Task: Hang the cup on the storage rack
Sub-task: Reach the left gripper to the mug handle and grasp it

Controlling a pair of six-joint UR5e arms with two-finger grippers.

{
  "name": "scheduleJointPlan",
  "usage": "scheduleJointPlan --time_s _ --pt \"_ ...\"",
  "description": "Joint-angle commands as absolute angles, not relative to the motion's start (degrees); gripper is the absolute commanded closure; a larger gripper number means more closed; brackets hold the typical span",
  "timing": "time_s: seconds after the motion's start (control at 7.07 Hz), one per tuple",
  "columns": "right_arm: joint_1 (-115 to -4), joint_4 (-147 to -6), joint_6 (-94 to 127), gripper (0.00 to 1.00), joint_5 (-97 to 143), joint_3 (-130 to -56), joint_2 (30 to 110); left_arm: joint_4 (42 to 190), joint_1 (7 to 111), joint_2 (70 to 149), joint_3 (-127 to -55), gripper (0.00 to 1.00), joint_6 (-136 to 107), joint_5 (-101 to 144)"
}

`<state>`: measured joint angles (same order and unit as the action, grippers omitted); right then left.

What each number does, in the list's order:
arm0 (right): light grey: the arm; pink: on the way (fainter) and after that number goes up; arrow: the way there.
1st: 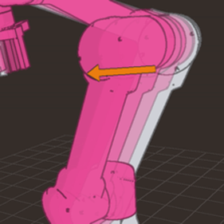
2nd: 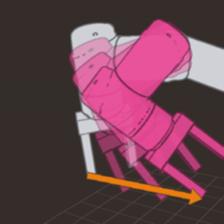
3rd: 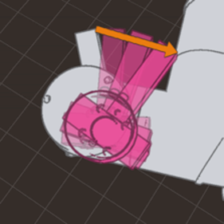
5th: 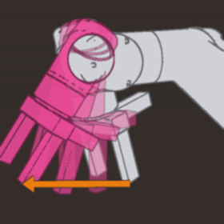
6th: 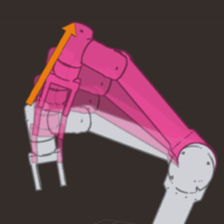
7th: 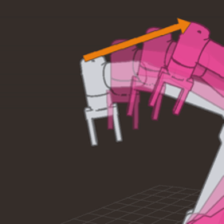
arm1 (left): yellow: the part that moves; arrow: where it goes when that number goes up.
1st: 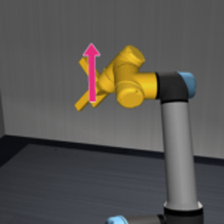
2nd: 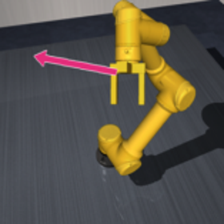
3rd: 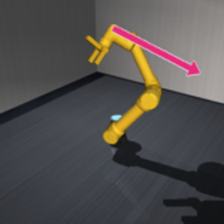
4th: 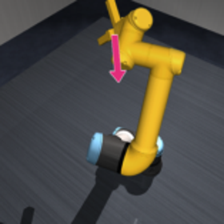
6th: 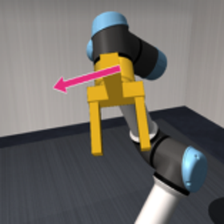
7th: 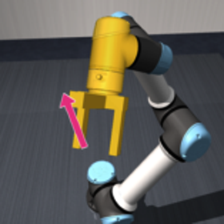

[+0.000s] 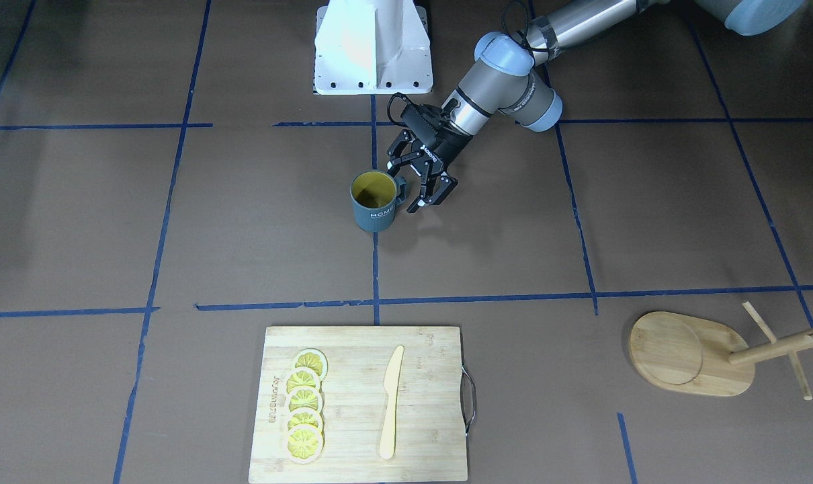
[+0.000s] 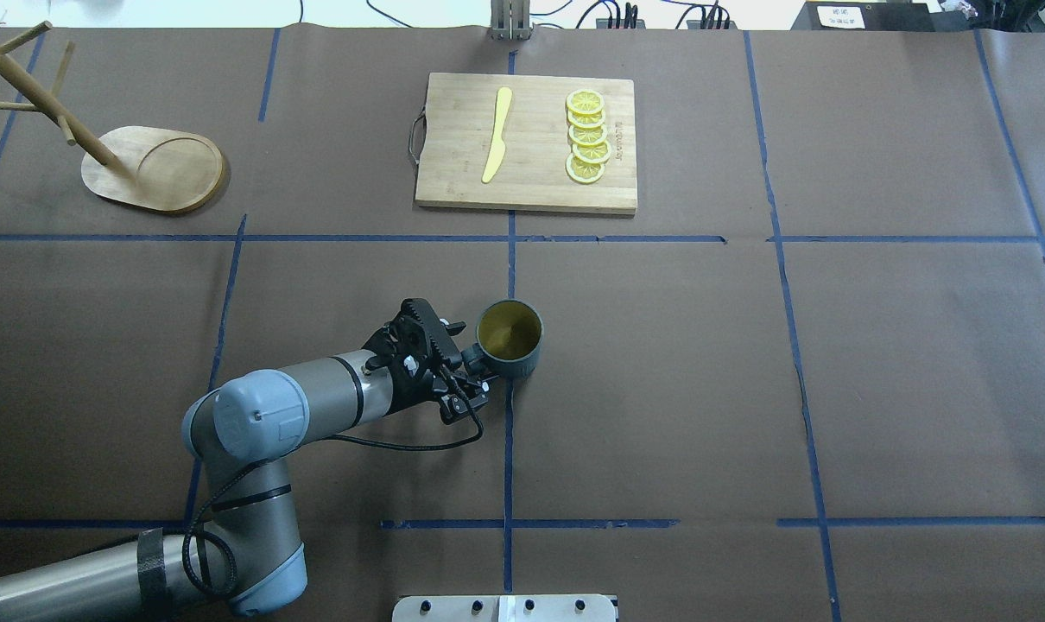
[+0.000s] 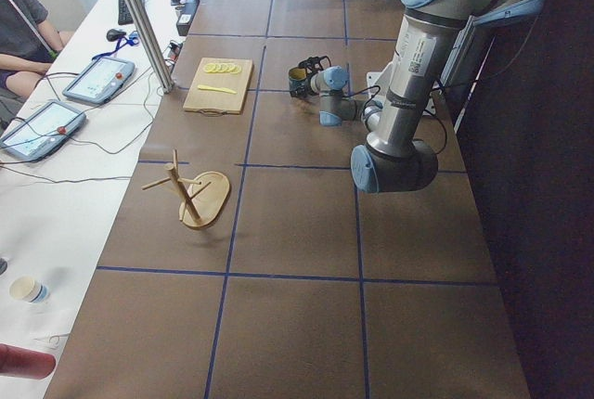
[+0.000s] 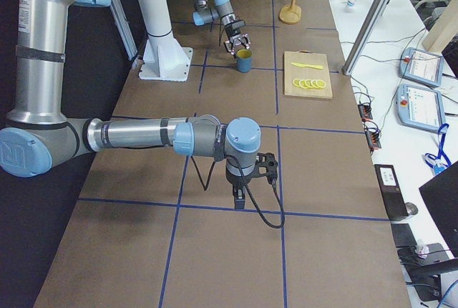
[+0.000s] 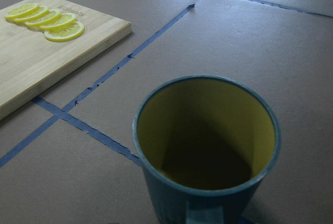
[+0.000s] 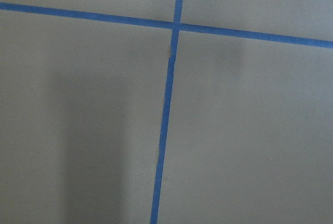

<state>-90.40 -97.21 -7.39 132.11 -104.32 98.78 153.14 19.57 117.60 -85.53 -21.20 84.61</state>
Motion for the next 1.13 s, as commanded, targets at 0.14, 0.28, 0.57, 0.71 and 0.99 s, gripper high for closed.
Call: scheduleJointPlan --time_s 0.14,0.28,0.57,0.71,0.99 --pt "-90.35 -97.21 -6.86 0.0 132.19 -104.24 98.7 154.59 19.6 117.77 -85.6 0.94 -23.88 84.73" --pt "-90.35 -97.21 -6.77 0.0 132.19 -104.24 98.53 154.77 19.69 117.77 -85.87 1.0 -25.3 84.73" --pt "-90.35 -97.21 -6.77 0.0 132.19 -104.24 98.53 158.87 20.04 117.08 -86.13 1.0 -32.2 84.73" --pt "-90.35 -97.21 -6.77 0.0 132.1 -104.24 98.44 159.95 20.47 116.81 -86.39 1.0 -38.17 84.73" --pt "-90.35 -97.12 -6.77 0.0 132.1 -104.24 98.44 160.05 22.22 116.02 -89.62 1.0 -53.0 84.64"
